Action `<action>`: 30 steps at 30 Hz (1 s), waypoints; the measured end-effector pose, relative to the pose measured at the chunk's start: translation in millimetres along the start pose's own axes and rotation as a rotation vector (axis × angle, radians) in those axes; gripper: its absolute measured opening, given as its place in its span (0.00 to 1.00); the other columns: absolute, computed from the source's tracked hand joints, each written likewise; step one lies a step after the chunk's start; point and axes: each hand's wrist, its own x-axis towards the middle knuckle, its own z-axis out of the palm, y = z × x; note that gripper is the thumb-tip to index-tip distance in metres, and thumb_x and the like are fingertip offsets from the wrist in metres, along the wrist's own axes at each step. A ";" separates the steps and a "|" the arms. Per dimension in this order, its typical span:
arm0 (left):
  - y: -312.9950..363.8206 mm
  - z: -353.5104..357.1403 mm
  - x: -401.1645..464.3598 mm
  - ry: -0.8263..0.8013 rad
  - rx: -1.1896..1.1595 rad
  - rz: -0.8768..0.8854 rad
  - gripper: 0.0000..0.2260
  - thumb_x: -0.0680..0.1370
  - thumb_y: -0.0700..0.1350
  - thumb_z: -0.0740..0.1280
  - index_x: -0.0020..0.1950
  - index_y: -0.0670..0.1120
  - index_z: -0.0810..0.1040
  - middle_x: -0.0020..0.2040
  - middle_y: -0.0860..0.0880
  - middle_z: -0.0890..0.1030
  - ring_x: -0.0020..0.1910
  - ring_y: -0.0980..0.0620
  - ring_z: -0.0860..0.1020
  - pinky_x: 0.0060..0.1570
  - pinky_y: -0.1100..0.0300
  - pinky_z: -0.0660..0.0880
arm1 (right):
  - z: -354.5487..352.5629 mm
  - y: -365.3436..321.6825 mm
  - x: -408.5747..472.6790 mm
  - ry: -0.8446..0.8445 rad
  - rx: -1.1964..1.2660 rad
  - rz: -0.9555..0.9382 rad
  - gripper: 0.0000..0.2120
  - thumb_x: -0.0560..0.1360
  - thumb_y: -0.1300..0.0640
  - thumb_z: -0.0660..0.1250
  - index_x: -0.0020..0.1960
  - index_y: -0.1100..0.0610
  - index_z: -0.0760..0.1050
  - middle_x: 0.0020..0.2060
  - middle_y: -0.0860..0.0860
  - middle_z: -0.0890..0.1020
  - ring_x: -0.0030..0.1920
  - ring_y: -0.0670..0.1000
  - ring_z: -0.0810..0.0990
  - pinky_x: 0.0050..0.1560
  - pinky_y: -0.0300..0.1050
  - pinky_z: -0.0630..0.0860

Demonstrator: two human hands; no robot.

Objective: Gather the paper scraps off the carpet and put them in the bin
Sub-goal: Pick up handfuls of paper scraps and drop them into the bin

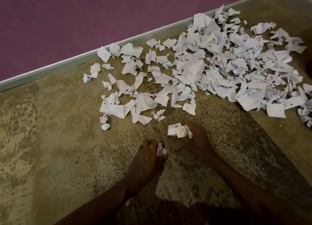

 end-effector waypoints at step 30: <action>-133.5 -77.8 62.4 0.249 0.098 -0.603 0.31 0.74 0.69 0.61 0.66 0.47 0.65 0.58 0.35 0.73 0.51 0.32 0.77 0.44 0.46 0.74 | 6.6 -12.7 2.2 -0.003 0.041 -0.041 0.08 0.75 0.53 0.64 0.42 0.46 0.65 0.36 0.40 0.69 0.36 0.45 0.66 0.36 0.43 0.63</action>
